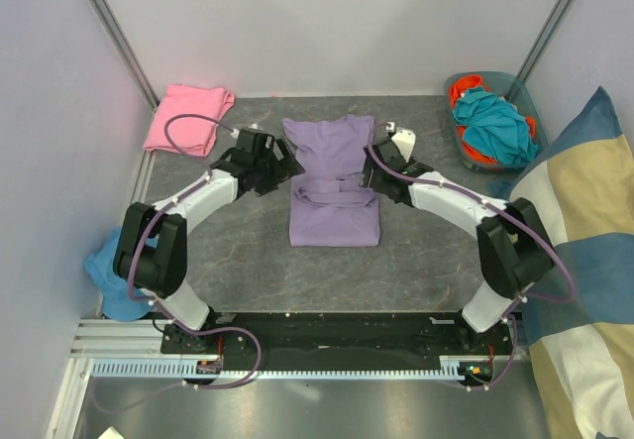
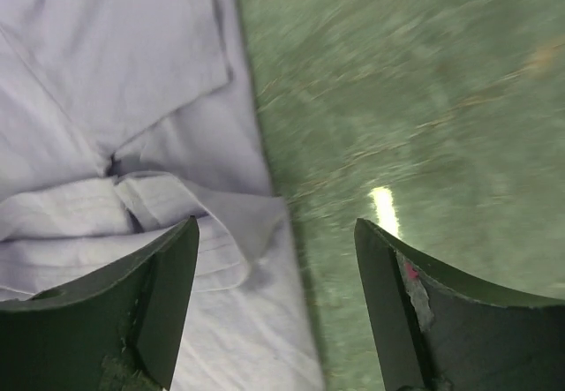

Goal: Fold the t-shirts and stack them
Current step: Fold the folded rectangular tshirt in 1/3 of the way

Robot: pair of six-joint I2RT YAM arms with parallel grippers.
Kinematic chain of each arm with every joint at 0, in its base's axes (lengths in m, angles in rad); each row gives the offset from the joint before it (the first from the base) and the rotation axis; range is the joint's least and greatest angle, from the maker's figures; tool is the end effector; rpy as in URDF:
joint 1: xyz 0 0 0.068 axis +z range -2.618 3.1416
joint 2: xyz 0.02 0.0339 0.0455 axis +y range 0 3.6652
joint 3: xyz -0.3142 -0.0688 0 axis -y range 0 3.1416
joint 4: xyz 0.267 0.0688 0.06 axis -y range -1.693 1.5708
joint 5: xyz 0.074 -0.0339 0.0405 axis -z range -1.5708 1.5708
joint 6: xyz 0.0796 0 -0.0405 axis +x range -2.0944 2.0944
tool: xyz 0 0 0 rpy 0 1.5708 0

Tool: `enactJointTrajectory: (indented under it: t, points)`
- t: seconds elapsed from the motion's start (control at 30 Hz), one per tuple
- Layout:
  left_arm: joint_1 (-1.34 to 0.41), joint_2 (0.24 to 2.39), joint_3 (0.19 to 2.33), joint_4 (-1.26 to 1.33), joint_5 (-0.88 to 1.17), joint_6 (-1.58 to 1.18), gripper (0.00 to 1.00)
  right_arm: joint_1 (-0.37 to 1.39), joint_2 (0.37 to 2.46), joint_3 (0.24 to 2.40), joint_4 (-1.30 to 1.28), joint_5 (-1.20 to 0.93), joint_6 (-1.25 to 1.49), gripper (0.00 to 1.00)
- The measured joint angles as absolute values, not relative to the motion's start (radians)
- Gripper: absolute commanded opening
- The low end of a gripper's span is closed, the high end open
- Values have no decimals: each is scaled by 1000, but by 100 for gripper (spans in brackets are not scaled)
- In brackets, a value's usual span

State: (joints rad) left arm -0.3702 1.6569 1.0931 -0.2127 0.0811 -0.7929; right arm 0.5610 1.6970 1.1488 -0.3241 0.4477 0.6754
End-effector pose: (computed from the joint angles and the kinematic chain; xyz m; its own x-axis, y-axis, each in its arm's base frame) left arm 0.3838 -0.1559 0.2271 -0.7538 -0.4691 -0.4602 -0.1745 0.8180 -0.5480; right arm 0.3675 0.1902 0.2256 -0.6586 0.2518 -0.7091 0.2151 0.9660 0.1433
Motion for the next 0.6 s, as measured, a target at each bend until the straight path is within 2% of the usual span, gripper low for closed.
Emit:
enactJointTrajectory:
  t: [0.23,0.4,0.6]
  points:
    - [-306,1473,1045,-249,8,-747,100,529,1449,1043,-337,466,650,81]
    - [-350,1316,855,-221,24,-743,100,536,1328,884,-350,398,685,82]
    - [-456,1252,643,-233,38,-773,100,571,1205,708,-382,320,759,82]
